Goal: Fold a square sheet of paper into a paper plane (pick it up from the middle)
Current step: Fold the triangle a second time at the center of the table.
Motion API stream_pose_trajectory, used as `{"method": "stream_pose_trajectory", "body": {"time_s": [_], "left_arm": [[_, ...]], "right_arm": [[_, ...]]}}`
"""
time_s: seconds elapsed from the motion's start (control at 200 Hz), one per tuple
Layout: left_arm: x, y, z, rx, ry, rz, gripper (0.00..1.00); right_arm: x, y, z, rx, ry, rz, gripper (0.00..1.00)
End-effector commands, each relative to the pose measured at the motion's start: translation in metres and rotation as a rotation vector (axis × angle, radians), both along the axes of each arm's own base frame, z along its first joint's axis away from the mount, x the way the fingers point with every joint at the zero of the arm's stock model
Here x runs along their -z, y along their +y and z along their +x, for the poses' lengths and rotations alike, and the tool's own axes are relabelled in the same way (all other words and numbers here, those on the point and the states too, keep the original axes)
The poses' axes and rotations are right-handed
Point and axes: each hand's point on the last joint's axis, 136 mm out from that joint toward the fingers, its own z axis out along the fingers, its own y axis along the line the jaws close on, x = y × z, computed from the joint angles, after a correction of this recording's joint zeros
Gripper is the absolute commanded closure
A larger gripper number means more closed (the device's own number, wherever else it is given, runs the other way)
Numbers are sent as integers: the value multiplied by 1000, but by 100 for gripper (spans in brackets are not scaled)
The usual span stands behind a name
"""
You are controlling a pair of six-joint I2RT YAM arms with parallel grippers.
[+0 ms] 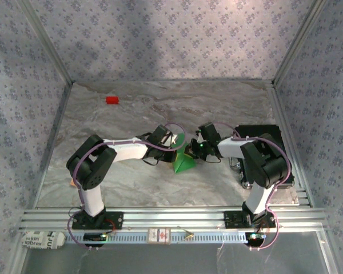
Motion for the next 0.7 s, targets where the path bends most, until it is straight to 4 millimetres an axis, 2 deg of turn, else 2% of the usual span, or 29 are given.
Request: {"method": "stream_pose_trajectory", "body": {"time_s": [0.0, 0.115, 0.21, 0.405, 0.59, 0.7], "left_arm": [[16, 7, -8, 20, 44, 55, 93], [16, 7, -7, 16, 44, 54, 93], [16, 6, -7, 17, 46, 51, 93], [17, 7, -8, 21, 49, 56, 93], [16, 7, -8, 22, 50, 56, 93], [16, 7, -9, 23, 51, 59, 93]], "right_arm": [[1, -11, 1, 16, 17, -4, 100], [-24, -8, 18, 25, -37, 69, 100], [-26, -8, 25, 22, -45, 77, 100], [-1, -15, 20, 47, 1, 41, 100], [28, -40, 8, 83, 52, -111, 100], [28, -46, 9, 86, 43, -126, 100]]}}
